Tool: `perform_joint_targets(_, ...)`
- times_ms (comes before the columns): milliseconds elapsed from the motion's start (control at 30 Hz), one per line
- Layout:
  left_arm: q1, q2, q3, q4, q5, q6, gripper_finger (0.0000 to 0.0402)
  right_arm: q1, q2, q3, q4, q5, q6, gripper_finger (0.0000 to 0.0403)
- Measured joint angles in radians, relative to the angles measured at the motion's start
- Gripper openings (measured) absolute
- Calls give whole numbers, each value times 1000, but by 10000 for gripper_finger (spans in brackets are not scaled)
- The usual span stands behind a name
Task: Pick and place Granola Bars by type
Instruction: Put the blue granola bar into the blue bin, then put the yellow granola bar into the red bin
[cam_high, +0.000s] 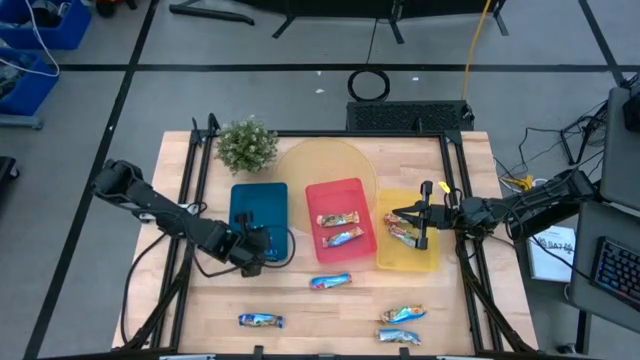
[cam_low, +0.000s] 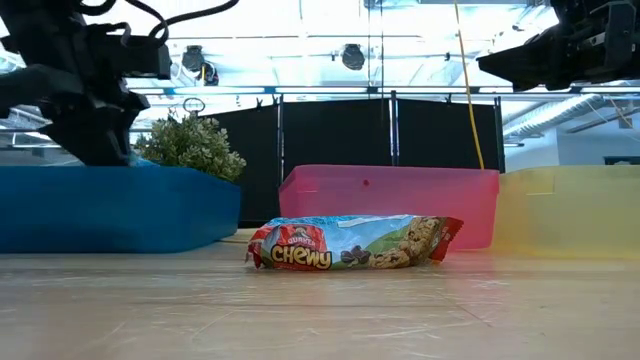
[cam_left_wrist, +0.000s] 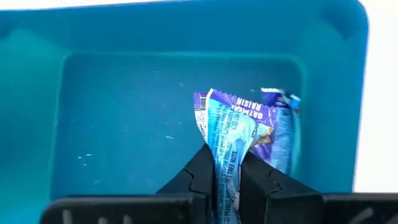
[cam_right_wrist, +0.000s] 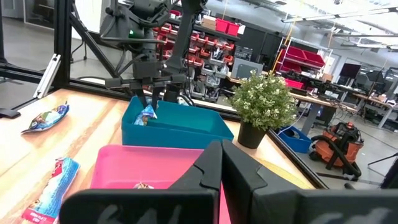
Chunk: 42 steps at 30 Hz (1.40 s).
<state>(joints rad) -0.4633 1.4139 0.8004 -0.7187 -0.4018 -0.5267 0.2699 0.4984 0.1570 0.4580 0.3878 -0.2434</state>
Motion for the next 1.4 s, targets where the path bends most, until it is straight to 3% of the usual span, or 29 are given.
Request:
perform_joint_targets(267,1,-1,-6,39,2,-20,41,0,9,0,0,0,12,0)
perform_joint_targets(633,12,-1,-6,44,24,-17,204,0,9,0,1,1,38,0)
perform_joint_targets(833,12,-1,4,36,8,40,239,0,9,0,1,2,41,0)
perform_joint_targets(1100,-4,-2,91,37,-128,204,206,0,9,0,1,2,42,0)
perform_joint_targets(1233,-4,-2,125,46,-178,272,166,0,11,0,0,2,51,0)
perform_joint_targets(1400,1,-6,139,71,-153,386,93,-1,13,-30,8,3,-8,0)
